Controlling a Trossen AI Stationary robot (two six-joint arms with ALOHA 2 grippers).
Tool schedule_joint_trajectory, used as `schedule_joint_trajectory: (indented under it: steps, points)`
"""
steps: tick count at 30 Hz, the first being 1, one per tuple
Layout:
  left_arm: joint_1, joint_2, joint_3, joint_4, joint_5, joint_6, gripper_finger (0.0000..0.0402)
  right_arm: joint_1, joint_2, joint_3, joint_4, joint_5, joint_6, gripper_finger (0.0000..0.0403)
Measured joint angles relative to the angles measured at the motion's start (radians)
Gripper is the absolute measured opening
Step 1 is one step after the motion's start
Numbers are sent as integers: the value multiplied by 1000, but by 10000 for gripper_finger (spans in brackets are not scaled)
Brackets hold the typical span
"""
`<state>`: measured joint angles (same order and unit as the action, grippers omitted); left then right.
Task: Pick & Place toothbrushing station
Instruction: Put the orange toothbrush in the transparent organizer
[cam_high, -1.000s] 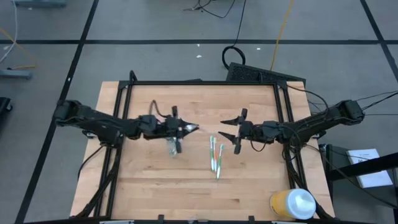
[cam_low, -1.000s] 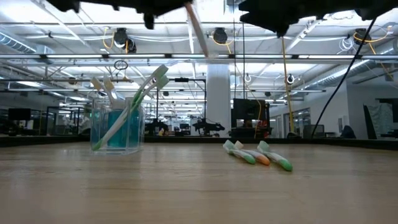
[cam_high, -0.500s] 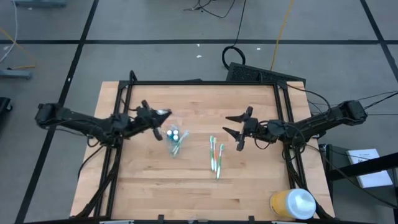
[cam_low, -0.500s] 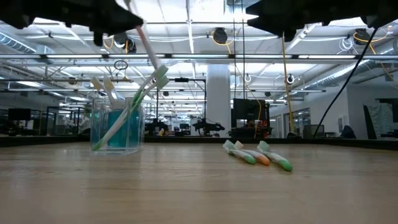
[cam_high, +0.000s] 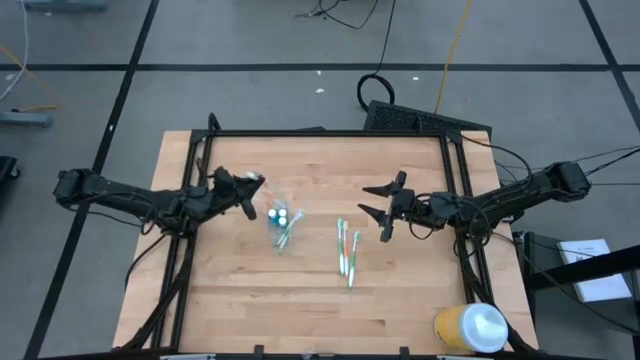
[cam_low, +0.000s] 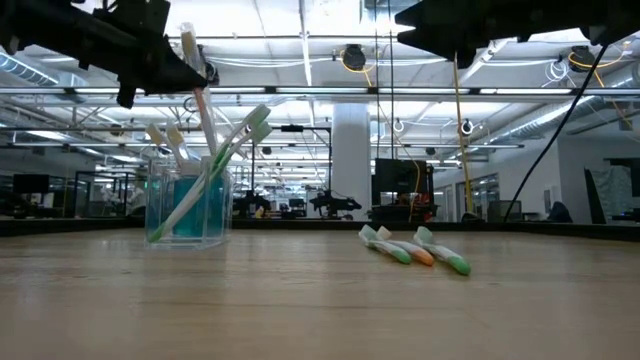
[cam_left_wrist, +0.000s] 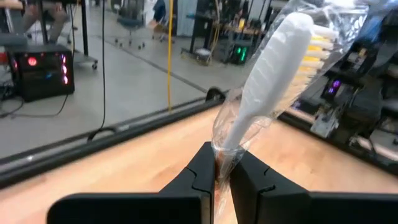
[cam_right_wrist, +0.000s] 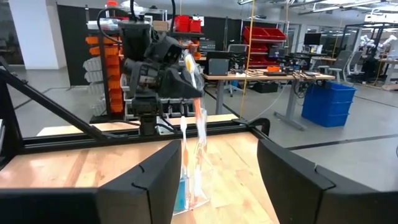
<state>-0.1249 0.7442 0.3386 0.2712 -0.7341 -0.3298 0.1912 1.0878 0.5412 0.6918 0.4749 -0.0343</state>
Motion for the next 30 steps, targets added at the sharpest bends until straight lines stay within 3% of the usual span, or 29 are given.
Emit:
schedule_joint_trajectory:
  steps: [8, 19, 30]
  points:
    - [0, 53, -8, -7, 1, -70, 23, 0, 0, 0, -1, 0, 7, 203]
    - [0, 175, -124, 218, 2, -153, 23, 0, 0, 1, -4, 0, 16, 200]
    - [0, 280, -151, 296, 1, -200, 23, -2, 0, 1, -4, 0, 16, 197]
